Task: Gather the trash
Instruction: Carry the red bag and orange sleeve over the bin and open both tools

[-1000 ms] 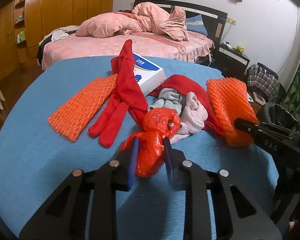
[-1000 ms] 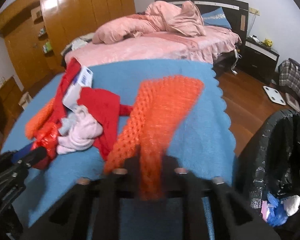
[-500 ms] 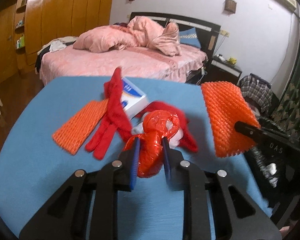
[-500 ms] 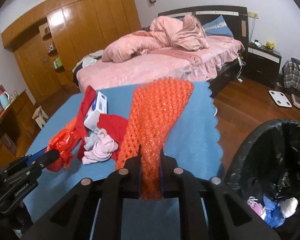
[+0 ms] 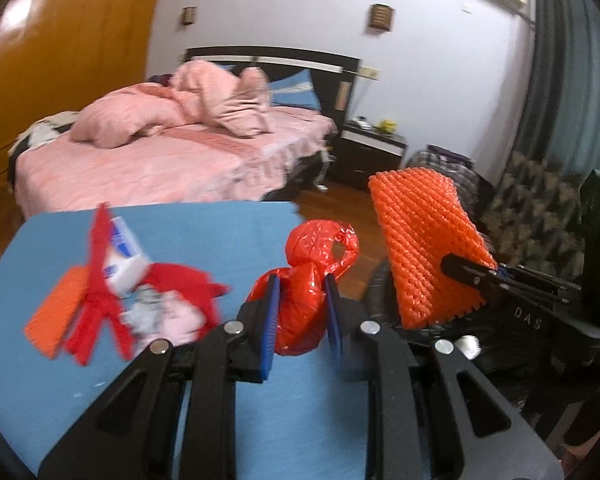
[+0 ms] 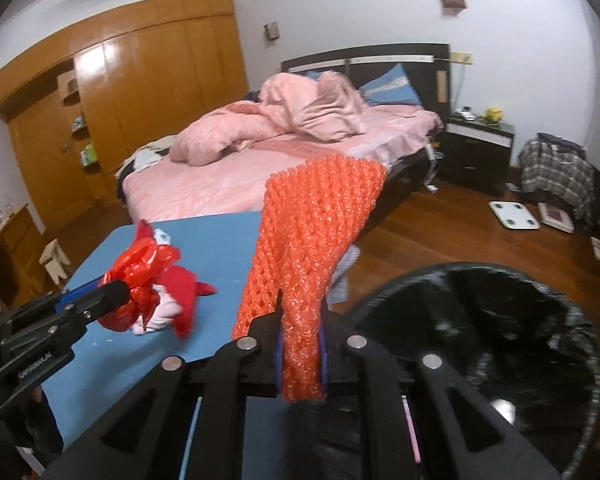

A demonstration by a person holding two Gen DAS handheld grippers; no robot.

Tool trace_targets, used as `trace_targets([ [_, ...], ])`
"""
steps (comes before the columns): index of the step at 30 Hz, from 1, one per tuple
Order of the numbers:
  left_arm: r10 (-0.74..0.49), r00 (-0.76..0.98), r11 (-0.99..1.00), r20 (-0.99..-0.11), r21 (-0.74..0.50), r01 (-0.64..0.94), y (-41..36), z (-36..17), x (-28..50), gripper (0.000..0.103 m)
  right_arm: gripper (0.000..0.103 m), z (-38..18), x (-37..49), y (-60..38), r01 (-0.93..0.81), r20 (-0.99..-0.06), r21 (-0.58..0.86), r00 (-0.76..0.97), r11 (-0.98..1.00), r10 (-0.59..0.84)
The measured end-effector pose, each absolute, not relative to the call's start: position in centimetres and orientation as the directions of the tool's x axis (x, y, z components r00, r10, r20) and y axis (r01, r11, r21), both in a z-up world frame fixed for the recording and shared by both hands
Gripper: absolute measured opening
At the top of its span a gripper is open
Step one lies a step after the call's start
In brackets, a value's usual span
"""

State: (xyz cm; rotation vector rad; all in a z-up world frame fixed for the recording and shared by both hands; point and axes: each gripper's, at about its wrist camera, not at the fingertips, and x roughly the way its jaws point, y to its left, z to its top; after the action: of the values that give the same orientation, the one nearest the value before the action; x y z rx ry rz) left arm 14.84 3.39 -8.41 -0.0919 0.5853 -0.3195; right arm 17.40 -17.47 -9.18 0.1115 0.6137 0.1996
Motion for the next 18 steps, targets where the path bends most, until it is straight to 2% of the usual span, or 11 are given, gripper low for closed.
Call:
trace_targets([
  [12,-0.506,0.688,0.854,-0.520,-0.192,0.483,-8.9,-8.9,16.3,0.023,0.013,-10.8,15.2,-28.3,0.073,-0.606,0.111,0.796,0.991,0.009],
  [14,-0.532,0.660,0.835,-0.531,-0.201,0.512,-10.5,-9.4,16.6,0.029,0.017,-11.2,14.9,-29.6,0.100,-0.615,0.103,0.788,0.990,-0.016],
  [15,-0.539,0.649,0.829,-0.537,-0.200,0.522,-11.1,-9.6,16.8,0.037,0.019,-11.4,14.8,-30.1,0.119,-0.620,0.095,0.784,0.988,-0.034],
  [16,-0.546,0.637,0.822,-0.544,-0.202,0.532,-11.7,-9.9,16.9,0.050,0.024,-11.7,14.6,-30.7,0.135,-0.623,0.087,0.780,0.987,-0.052],
  [17,-0.548,0.632,0.820,-0.548,-0.204,0.534,-11.7,-10.1,17.0,0.057,0.036,-11.9,14.5,-31.2,0.148,-0.628,0.079,0.775,0.986,-0.066],
  [18,-0.546,0.633,0.822,-0.549,-0.207,0.531,-11.7,-10.2,16.8,0.063,0.042,-12.1,14.2,-31.5,0.158,-0.631,0.075,0.772,0.985,-0.076],
])
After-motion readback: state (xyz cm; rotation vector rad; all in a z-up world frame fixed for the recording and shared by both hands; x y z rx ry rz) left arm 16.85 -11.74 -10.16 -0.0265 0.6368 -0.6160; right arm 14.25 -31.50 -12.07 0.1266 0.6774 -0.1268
